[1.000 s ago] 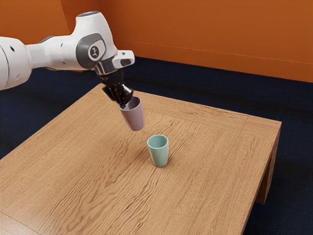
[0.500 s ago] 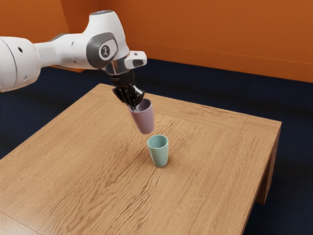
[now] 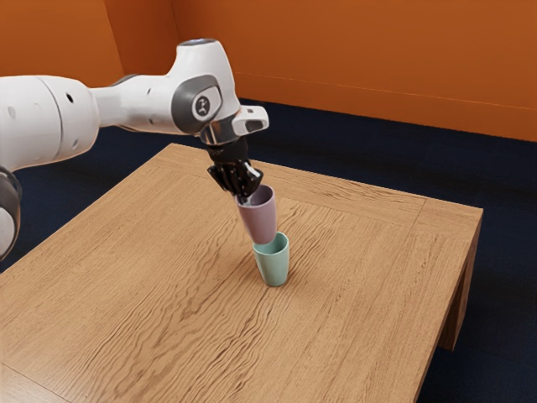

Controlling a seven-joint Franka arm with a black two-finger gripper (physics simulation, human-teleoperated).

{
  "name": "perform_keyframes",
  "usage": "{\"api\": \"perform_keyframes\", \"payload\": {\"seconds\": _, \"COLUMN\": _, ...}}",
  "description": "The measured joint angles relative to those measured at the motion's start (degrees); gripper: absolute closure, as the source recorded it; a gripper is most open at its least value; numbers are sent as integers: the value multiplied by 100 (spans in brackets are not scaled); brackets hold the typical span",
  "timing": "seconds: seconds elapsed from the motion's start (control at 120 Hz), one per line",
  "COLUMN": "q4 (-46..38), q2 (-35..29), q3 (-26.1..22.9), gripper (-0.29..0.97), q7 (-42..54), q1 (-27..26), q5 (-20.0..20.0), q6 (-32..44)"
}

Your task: Place the left cup onto the right cup

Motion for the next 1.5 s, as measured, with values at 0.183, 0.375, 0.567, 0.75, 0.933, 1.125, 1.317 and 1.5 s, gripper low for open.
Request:
{"api": "perform_keyframes", "payload": {"seconds": 0.183, "q4": 55, "q2": 63, "q3": -1, "gripper": 78, "q7": -39, "q1": 0, "q5": -4, "q6": 53}}
{"api": "perform_keyframes", "payload": {"seconds": 0.375, "q4": 167, "q2": 251, "q3": 0, "gripper": 78, "q7": -70, "q1": 0, "q5": -43, "q6": 198}}
{"api": "perform_keyframes", "payload": {"seconds": 0.567, "q4": 231, "q2": 380, "q3": -1, "gripper": 78, "q7": -97, "q1": 0, "q5": -83, "q6": 283}}
{"api": "perform_keyframes", "payload": {"seconds": 0.75, "q4": 233, "q2": 383, "q3": -2, "gripper": 78, "q7": -115, "q1": 1, "q5": -183, "q6": 315}}
{"api": "perform_keyframes", "payload": {"seconds": 0.933, "q4": 178, "q2": 322, "q3": -2, "gripper": 79, "q7": -127, "q1": 1, "q5": -206, "q6": 324}}
{"api": "perform_keyframes", "payload": {"seconds": 1.125, "q4": 60, "q2": 224, "q3": 5, "gripper": 79, "q7": -134, "q1": 1, "q5": -198, "q6": 311}}
{"api": "perform_keyframes", "payload": {"seconds": 1.317, "q4": 16, "q2": 196, "q3": 5, "gripper": 79, "q7": -135, "q1": 1, "q5": -188, "q6": 294}}
{"api": "perform_keyframes", "payload": {"seconds": 1.5, "q4": 5, "q2": 235, "q3": 7, "gripper": 79, "q7": -137, "q1": 1, "q5": -170, "q6": 301}}
